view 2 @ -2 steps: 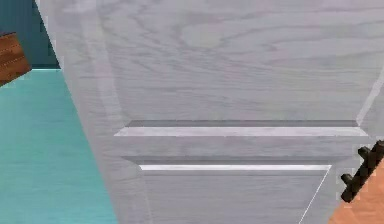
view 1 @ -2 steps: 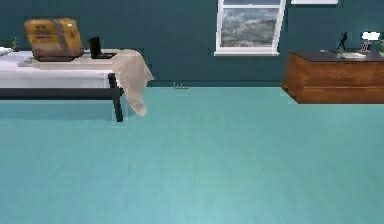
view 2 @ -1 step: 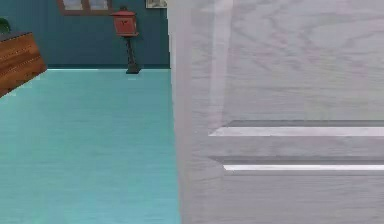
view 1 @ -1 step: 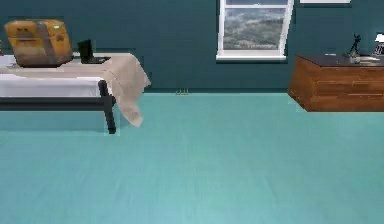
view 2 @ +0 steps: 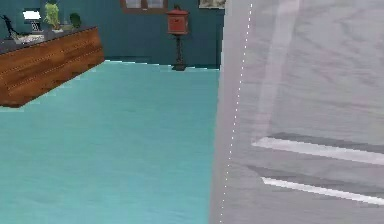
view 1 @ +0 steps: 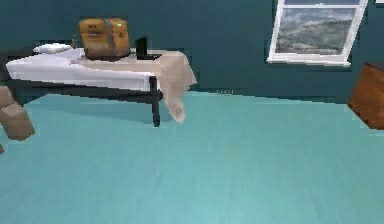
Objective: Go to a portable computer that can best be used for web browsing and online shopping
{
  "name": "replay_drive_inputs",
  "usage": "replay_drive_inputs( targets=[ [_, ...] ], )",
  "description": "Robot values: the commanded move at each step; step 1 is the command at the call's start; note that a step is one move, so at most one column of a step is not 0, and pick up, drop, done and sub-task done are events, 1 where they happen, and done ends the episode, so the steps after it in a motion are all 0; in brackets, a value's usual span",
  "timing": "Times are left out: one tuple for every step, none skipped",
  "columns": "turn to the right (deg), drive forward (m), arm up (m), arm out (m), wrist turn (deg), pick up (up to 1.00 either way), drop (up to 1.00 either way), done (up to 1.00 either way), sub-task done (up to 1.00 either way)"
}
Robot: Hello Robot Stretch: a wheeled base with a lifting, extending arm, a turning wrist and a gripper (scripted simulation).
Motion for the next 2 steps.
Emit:
replay_drive_inputs(
  targets=[
    [0.0,1.00,0.00,0.00,0.0,0.00,0.00,0.00,0.00],
    [0.0,1.00,0.00,0.00,0.0,0.00,0.00,0.00,0.00]
  ],
)
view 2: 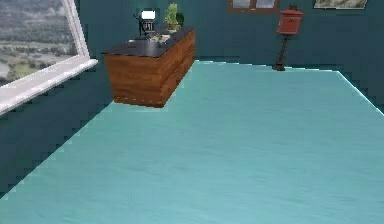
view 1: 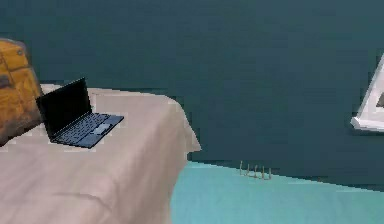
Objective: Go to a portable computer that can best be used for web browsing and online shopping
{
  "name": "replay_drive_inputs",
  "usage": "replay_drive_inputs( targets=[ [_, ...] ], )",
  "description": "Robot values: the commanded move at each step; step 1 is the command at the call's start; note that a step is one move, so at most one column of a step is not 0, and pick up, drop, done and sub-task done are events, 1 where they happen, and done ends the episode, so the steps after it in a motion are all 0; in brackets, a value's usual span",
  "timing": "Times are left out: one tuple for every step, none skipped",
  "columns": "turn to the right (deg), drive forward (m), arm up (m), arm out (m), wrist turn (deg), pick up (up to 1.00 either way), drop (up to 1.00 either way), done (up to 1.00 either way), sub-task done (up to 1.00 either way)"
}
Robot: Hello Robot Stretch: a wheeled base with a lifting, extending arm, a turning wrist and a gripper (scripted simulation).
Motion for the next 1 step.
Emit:
replay_drive_inputs(
  targets=[
    [-6.0,0.00,0.00,0.00,0.0,0.00,0.00,0.00,0.00]
  ],
)
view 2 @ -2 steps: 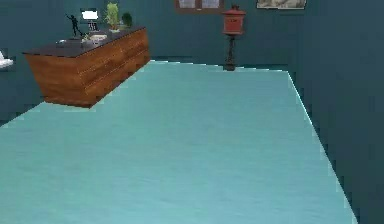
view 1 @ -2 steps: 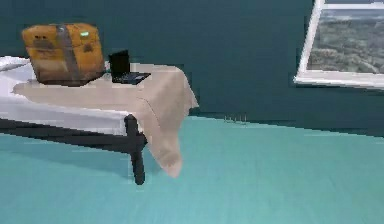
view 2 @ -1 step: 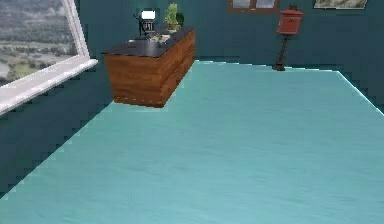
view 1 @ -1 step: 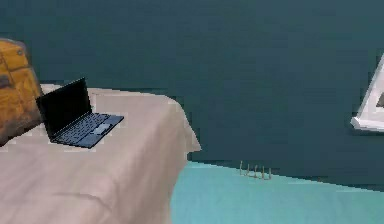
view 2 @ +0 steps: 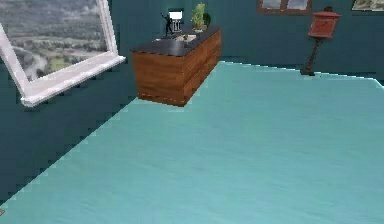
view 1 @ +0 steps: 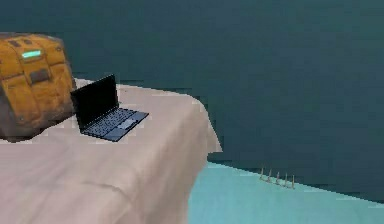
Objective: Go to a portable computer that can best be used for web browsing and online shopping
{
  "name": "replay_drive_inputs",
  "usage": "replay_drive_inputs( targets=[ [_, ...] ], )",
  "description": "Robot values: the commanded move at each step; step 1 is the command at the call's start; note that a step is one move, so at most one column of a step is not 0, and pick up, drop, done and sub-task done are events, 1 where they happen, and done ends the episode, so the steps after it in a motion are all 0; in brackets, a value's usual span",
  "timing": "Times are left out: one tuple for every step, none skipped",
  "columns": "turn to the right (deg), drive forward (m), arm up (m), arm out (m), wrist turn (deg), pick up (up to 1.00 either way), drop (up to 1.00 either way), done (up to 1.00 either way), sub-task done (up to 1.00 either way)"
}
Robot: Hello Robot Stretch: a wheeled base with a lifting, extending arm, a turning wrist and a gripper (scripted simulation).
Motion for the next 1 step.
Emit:
replay_drive_inputs(
  targets=[
    [0.0,0.15,0.00,0.00,0.0,0.00,0.00,0.00,0.00]
  ],
)
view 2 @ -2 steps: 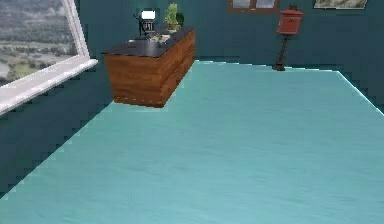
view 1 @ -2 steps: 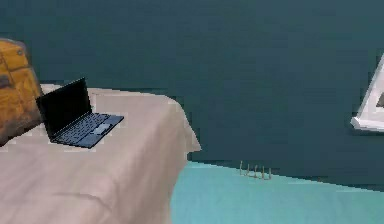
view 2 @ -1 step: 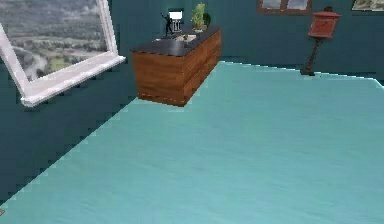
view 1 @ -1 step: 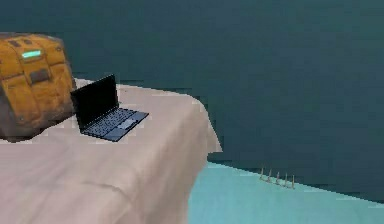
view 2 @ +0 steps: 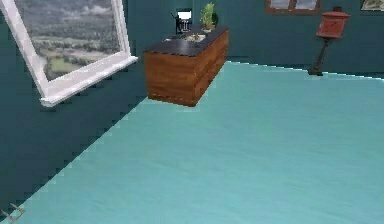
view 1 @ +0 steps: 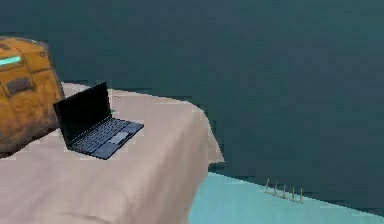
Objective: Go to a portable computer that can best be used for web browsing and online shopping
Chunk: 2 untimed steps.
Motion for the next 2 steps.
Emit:
replay_drive_inputs(
  targets=[
    [-24.0,0.00,0.00,0.00,0.0,0.00,0.00,0.00,0.00],
    [0.0,0.00,0.00,0.00,0.0,0.00,0.00,1.00,0.00]
  ],
)
